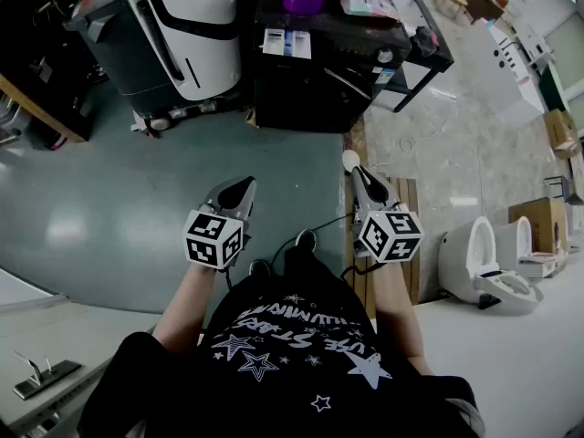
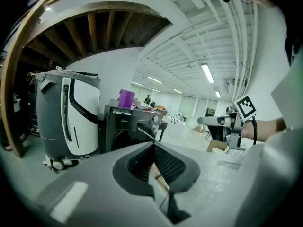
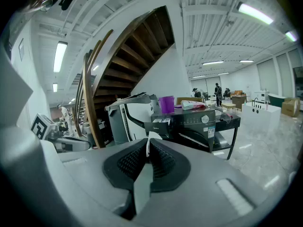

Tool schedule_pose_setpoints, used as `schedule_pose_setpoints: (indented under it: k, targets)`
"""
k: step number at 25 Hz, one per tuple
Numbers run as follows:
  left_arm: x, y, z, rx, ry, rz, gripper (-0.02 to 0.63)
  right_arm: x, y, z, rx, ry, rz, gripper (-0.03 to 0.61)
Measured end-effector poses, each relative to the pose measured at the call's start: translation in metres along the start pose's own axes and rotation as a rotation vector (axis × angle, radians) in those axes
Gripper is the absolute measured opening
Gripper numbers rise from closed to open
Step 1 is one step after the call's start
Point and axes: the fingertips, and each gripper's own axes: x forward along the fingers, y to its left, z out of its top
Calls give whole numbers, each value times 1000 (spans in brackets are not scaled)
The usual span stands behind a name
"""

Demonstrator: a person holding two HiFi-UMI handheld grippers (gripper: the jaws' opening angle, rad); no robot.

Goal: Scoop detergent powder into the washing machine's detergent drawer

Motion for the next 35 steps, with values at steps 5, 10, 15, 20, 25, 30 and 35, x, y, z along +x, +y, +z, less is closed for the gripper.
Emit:
schedule_pose_setpoints:
  k: [5,10,15,20,25,30,35]
  targets:
    - [-10,7,-8,-10,-5,20,0,1,13,-8,-16,12,21,37]
    - [-27,16,-12,-19,-16,37,0,6,26,-15,-15,30,28,37]
    - [-42,27,-27,-42,1,65,0,15,36,-18,-9,26,29,37]
    - [-31,38,-28,-60,21,83,0,35,30,-14,0,28,43,37]
    - [5,52,-11,-50,17,110,0,70,1,-4,16,19,59,37]
    - [61,71,21,-44,24,143,0,123,-46,24,57,6,82,37]
    - [130,82,71,-28,-5,151,0,175,-95,66,58,-18,121,37]
